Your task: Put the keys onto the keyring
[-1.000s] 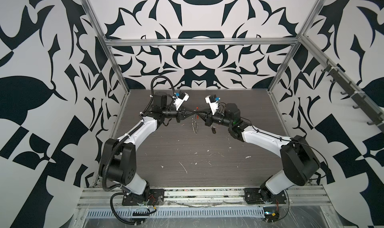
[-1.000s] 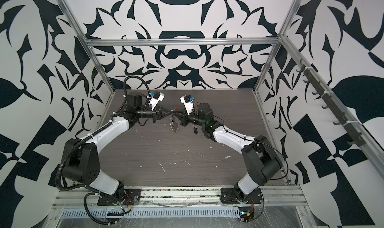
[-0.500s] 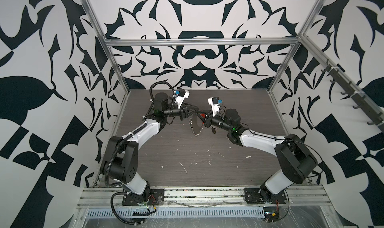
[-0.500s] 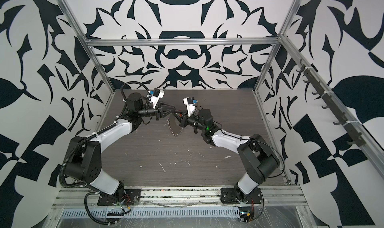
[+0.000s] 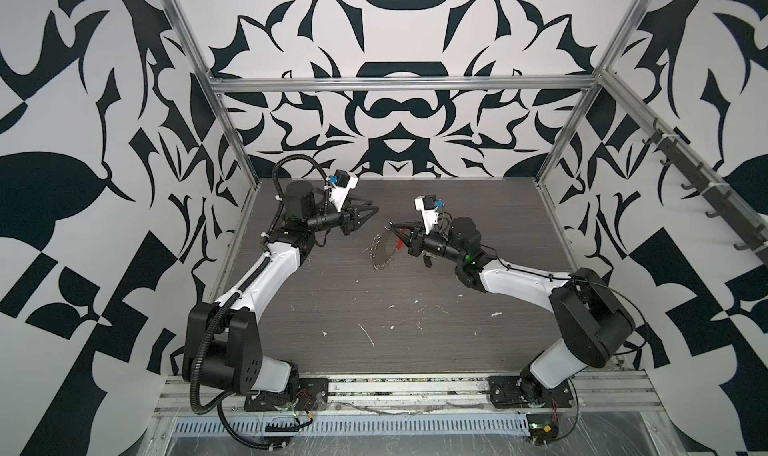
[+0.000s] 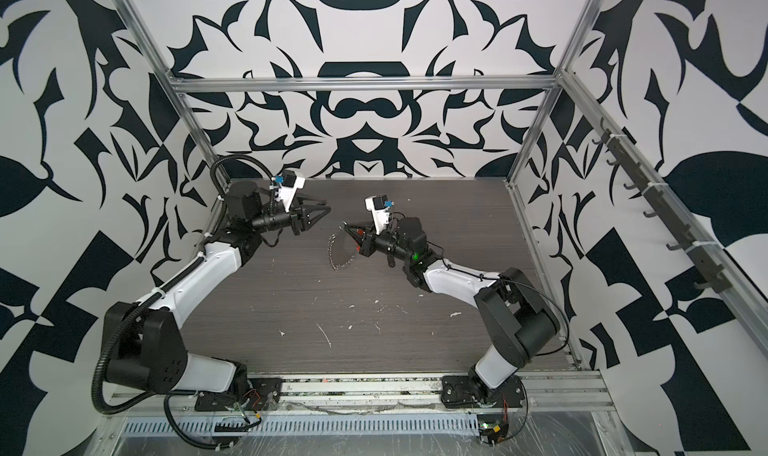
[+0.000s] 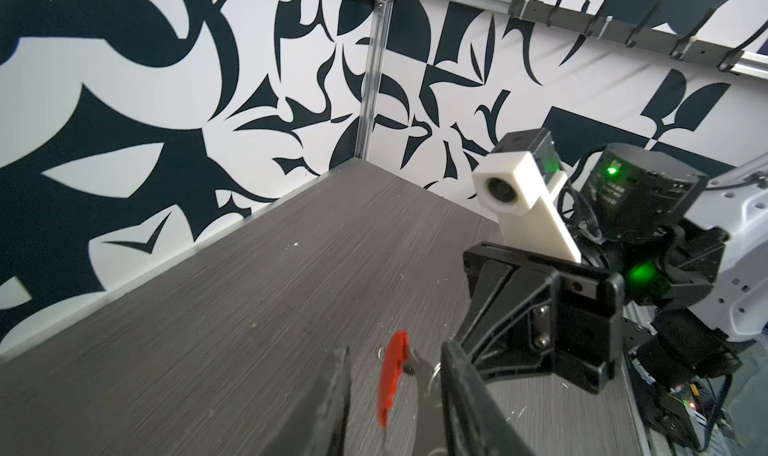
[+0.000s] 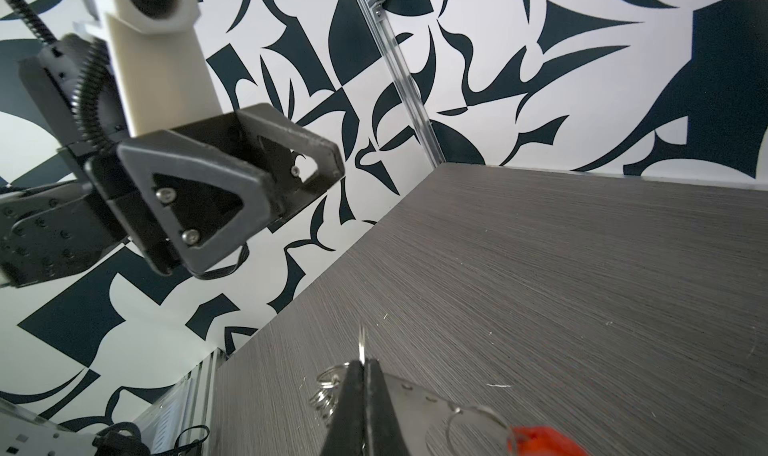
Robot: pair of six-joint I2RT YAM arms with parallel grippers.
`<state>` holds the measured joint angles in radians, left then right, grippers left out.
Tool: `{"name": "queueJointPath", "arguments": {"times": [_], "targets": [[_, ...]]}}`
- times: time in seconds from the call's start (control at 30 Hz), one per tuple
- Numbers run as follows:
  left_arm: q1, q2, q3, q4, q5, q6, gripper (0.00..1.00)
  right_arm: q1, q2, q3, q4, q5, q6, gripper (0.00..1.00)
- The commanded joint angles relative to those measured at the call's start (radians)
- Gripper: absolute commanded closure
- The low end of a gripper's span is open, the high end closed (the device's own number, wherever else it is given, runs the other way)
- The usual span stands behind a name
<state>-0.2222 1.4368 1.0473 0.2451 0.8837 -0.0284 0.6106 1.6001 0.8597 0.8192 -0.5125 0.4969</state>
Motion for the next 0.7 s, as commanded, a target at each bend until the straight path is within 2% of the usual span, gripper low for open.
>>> {"name": "queueJointPath", "arguments": {"times": [0.0,0.13,0.33,0.5,0.67], "targets": [[0.007,0.047,0.048,-0.068,0.109,-0.002,0.63,0.003,-0.040,0.057,0.054,-0.026,-0.024,1.00],[0.007,0.096,0.065,-0.038,0.166,-0.077,0.68,0.003,-0.040,0.073,0.052,-0.022,-0.026,1.00],[0.005,0.094,0.000,0.133,0.170,-0.215,0.69,0.003,-0.032,0.090,0.071,0.005,-0.024,1.00],[0.004,0.097,-0.017,0.188,0.171,-0.272,0.69,0.003,-0.028,0.094,0.108,0.041,-0.015,1.00],[0.005,0.109,-0.002,0.218,0.169,-0.359,0.76,0.002,-0.010,0.095,0.186,0.096,0.013,1.00]]}}
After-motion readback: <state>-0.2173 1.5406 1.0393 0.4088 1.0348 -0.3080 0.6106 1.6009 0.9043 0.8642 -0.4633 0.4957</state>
